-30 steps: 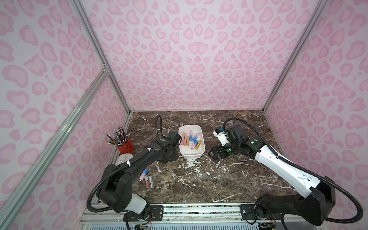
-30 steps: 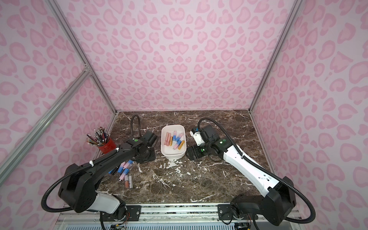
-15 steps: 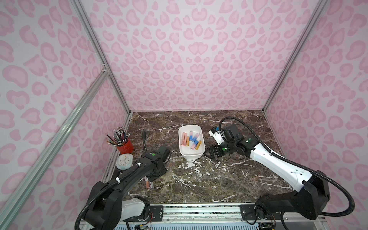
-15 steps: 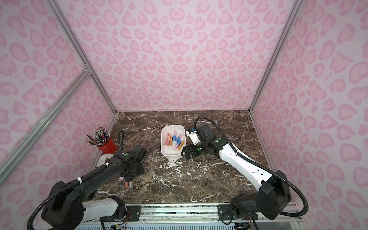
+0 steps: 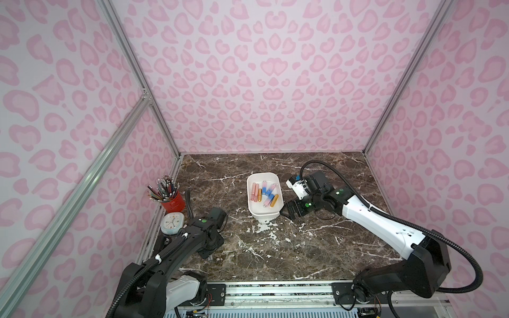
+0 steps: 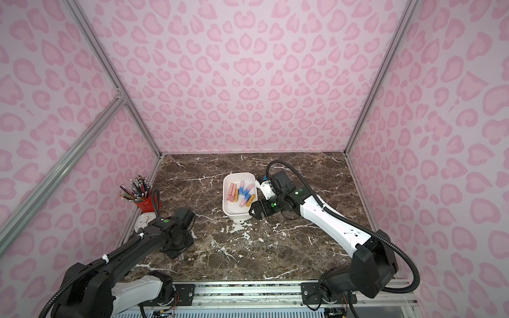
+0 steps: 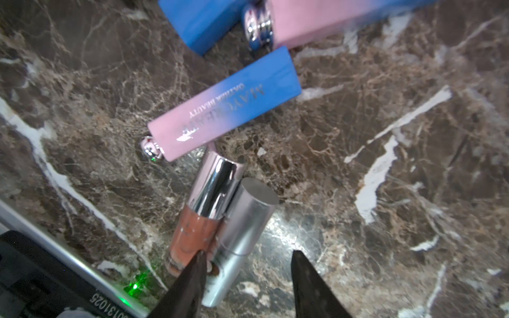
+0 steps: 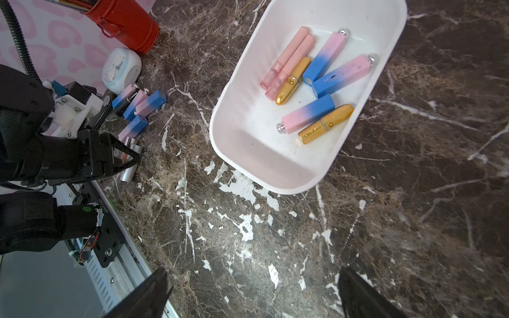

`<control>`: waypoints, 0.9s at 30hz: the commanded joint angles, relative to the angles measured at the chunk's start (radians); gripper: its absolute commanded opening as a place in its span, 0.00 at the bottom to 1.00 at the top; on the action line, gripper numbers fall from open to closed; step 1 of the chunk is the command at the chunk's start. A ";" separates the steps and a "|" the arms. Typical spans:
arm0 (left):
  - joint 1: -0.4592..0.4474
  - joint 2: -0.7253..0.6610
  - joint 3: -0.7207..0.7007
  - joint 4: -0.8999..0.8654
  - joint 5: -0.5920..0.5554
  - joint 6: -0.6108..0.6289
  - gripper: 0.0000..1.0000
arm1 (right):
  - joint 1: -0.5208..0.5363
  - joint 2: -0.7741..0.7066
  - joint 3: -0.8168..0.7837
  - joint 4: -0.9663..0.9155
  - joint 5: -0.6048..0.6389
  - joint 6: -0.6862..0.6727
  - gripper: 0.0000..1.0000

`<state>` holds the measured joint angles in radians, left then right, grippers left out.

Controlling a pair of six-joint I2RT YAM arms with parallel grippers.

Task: Put the lipstick into the storage box
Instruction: Pick up the lipstick at the center of the board.

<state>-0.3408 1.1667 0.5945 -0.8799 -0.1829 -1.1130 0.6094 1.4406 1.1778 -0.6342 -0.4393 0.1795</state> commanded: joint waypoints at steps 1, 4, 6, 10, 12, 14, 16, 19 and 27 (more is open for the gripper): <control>0.008 0.004 -0.012 0.019 0.015 0.001 0.53 | -0.001 0.026 0.022 -0.018 -0.018 -0.024 0.99; 0.009 0.021 -0.010 0.031 0.018 0.016 0.52 | -0.001 0.045 0.033 -0.027 -0.023 -0.029 0.99; 0.011 0.032 -0.004 0.037 0.019 0.025 0.48 | -0.002 0.051 0.036 -0.026 -0.025 -0.032 0.99; 0.012 0.062 0.010 0.054 0.025 0.040 0.38 | -0.004 0.061 0.048 -0.030 -0.025 -0.033 0.99; 0.012 0.082 0.015 0.068 0.031 0.047 0.30 | -0.007 0.067 0.052 -0.034 -0.024 -0.035 0.99; 0.012 0.109 0.020 0.081 0.038 0.054 0.20 | -0.011 0.069 0.057 -0.037 -0.026 -0.039 0.99; 0.013 0.135 0.028 0.088 0.043 0.064 0.12 | -0.015 0.069 0.059 -0.037 -0.025 -0.038 0.99; 0.012 0.170 0.039 0.106 0.052 0.081 0.07 | -0.023 0.073 0.059 -0.039 -0.026 -0.039 0.99; 0.009 0.230 0.185 0.045 0.036 0.147 0.03 | -0.044 0.079 0.068 -0.046 -0.030 -0.046 0.99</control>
<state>-0.3313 1.3876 0.7322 -0.8497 -0.1352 -0.9962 0.5709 1.5108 1.2411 -0.6785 -0.4683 0.1444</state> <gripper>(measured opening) 0.220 0.991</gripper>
